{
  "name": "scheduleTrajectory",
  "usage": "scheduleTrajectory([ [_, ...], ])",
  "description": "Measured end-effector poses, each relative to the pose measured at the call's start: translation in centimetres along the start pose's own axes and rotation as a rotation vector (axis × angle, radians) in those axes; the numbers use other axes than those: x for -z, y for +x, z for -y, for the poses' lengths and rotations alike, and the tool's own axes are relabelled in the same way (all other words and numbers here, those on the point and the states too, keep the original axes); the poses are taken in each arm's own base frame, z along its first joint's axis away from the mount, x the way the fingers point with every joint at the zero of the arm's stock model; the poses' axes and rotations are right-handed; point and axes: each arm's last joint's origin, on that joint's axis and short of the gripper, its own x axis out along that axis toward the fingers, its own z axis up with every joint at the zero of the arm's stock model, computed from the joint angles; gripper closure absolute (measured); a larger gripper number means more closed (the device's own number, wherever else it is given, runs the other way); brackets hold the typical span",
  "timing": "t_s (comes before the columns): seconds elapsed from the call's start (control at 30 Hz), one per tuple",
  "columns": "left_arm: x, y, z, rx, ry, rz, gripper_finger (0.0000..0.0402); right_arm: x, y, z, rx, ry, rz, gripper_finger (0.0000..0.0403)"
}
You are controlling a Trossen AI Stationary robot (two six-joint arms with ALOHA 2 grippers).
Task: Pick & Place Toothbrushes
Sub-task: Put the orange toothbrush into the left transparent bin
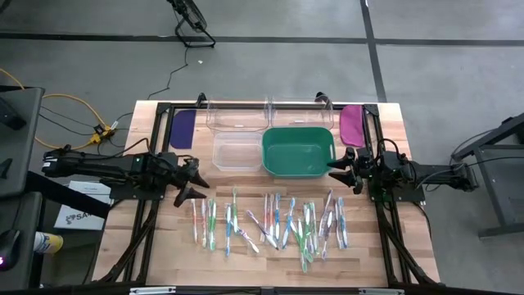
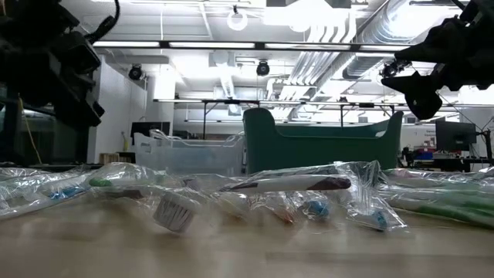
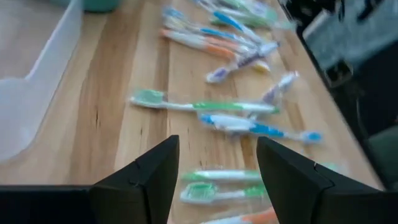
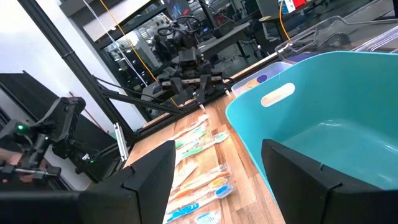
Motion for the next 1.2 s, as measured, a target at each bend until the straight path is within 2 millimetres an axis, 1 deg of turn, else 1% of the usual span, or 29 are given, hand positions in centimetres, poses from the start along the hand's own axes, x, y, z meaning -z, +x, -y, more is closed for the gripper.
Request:
scheduleTrajectory([
  [0.1, -0.8, -0.3, 0.2, -0.032, -0.035, 0.03, 0.0192, 0.0, 0.0, 0.0, 0.0, 0.0, 0.0, 0.017],
  [0.27, -3.7, -0.9, 1.1, -0.113, -0.007, 0.072, 0.0192, 0.0, 0.0, 0.0, 0.0, 0.0, 0.0, 0.017],
  [0.33, -4.6, -1.1, 1.4, -0.157, 0.0, 0.031, 0.0192, 0.0, 0.0, 0.0, 0.0, 0.0, 0.0, 0.017],
  [0.4, -5.2, -1.4, 1.6, -0.213, -0.018, -0.049, 0.0192, 0.0, 0.0, 0.0, -0.001, 0.0, 0.0, 0.017],
  [0.5, -5.7, -1.8, 1.7, -0.307, -0.141, -0.178, 0.0192, 0.0, 0.0, 0.0, 0.0, 0.0, 0.0, 0.017],
  [0.6, -5.8, -2.1, 1.8, -0.419, -0.331, -0.285, 0.0192, 0.0, 0.0, 0.0, 0.0, 0.0, 0.0, 0.017],
  [0.77, -5.3, -2.1, 1.5, -0.58, -0.549, -0.388, 0.0192, 0.0, 0.0, 0.0, 0.0, 0.0, 0.001, 0.017],
  [0.97, -4.9, -1.1, 1.7, -0.636, -0.64, -0.422, 0.0192, 0.0, 0.0, 0.0, 0.0, 0.0, 0.0, 0.017],
  [1.2, -3.9, 0.3, 3.2, -0.674, -0.69, -0.473, 0.0192, 0.0, 0.0, 0.0, 0.0, 0.0, 0.0, 0.017],
])
